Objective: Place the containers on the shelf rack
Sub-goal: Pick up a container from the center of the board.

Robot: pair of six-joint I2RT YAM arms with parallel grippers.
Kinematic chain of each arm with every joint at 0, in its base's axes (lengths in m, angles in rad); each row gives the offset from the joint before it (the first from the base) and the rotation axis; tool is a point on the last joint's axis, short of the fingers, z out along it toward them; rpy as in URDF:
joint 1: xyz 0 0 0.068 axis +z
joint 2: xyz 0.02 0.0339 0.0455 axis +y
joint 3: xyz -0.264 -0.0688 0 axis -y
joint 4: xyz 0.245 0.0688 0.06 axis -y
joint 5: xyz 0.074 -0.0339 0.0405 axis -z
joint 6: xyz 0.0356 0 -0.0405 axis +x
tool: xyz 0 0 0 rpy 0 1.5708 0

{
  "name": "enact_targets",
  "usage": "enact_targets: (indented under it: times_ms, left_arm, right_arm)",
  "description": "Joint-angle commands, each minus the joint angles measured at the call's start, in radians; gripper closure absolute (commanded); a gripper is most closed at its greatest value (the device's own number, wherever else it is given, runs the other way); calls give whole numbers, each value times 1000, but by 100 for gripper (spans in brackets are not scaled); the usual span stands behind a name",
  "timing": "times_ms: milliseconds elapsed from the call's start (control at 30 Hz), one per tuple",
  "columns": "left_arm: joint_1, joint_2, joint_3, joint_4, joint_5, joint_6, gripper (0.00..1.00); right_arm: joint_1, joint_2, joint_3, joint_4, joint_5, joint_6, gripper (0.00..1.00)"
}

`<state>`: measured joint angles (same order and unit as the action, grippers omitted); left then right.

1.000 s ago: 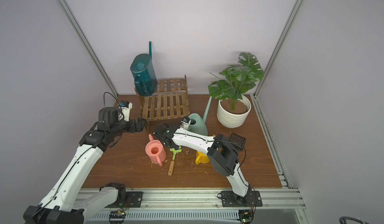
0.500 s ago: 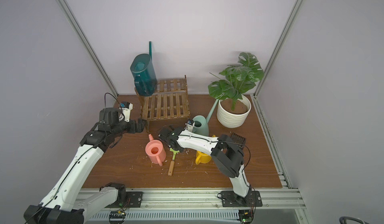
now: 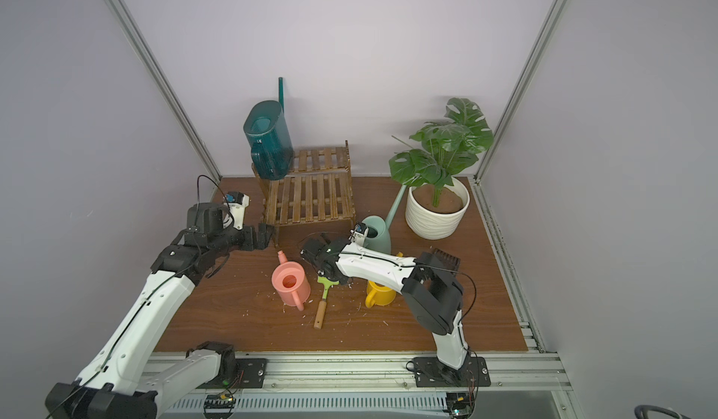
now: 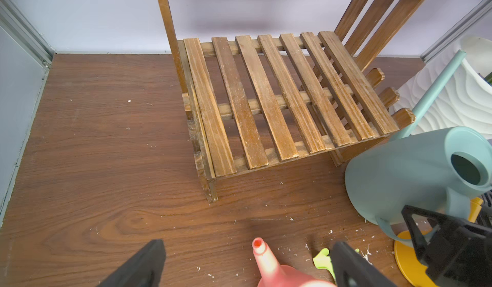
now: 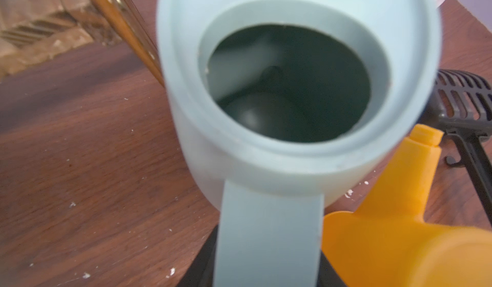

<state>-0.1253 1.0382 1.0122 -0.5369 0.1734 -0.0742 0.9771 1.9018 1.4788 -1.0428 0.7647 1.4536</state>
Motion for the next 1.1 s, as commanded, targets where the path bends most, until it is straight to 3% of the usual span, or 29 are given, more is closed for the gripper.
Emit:
enact_targets:
  times_ms: [0, 300, 1067]
  left_arm:
    - [10, -9, -13, 17, 8, -4, 0]
    - [10, -13, -17, 15, 6, -4, 1]
    - [10, 10, -26, 17, -19, -8, 0]
  right_arm:
    - [-12, -33, -16, 0, 25, -19, 61]
    - [-23, -33, -23, 56, 4, -83, 84]
    - [-23, -197, -31, 84, 70, -120, 96]
